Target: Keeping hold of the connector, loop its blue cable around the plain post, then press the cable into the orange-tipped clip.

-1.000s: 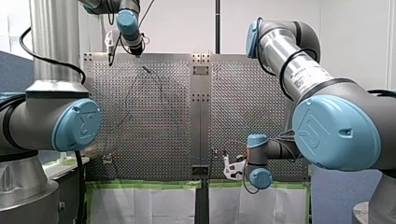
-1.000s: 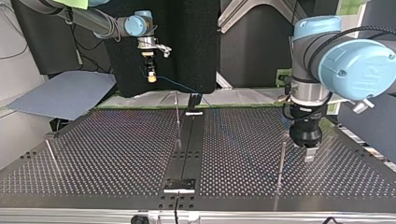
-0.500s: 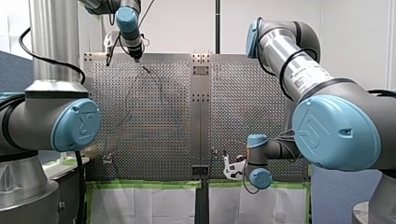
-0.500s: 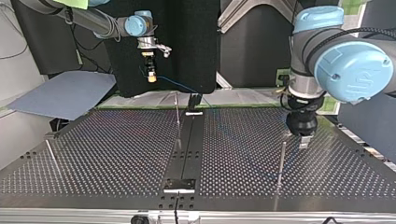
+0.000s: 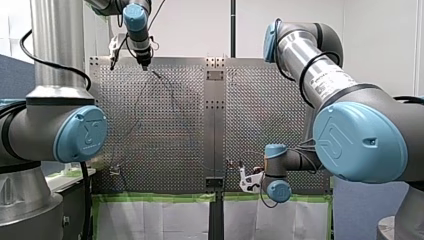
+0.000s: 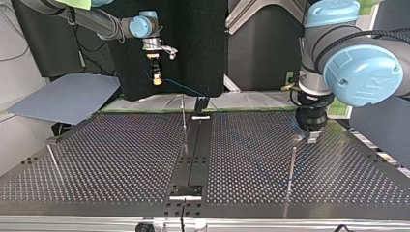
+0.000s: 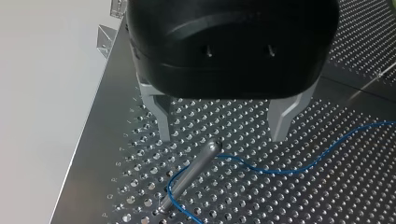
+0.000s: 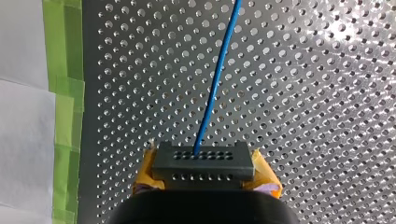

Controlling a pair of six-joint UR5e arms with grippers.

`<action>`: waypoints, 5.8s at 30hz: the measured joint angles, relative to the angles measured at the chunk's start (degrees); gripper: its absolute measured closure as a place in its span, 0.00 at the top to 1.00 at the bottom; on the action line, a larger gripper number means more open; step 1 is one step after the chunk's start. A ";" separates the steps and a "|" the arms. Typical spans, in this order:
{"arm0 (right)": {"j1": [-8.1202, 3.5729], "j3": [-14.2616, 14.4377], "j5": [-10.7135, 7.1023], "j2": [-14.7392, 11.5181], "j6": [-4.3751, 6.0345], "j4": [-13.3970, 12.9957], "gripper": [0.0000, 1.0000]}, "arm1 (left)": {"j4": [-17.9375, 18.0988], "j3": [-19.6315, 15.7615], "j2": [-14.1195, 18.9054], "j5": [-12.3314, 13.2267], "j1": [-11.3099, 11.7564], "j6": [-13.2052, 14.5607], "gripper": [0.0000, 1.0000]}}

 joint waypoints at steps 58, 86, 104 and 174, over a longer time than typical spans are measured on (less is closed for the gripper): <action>0.00 0.00 -0.35 -0.02 -0.28 1.45 0.00 | 15.78 0.22 -8.97 -6.80 -12.49 16.17 0.98; 0.31 0.00 -0.44 -0.02 -0.33 1.49 0.00 | 31.81 3.21 -18.02 -8.65 -12.22 18.56 0.98; 0.32 0.00 -0.44 -0.01 -0.32 1.42 0.00 | 38.34 5.96 -23.13 -14.27 -12.24 26.22 0.98; 0.64 0.00 -0.44 -0.09 -0.68 1.74 0.00 | 37.79 9.97 -39.95 -23.94 -14.35 40.34 0.98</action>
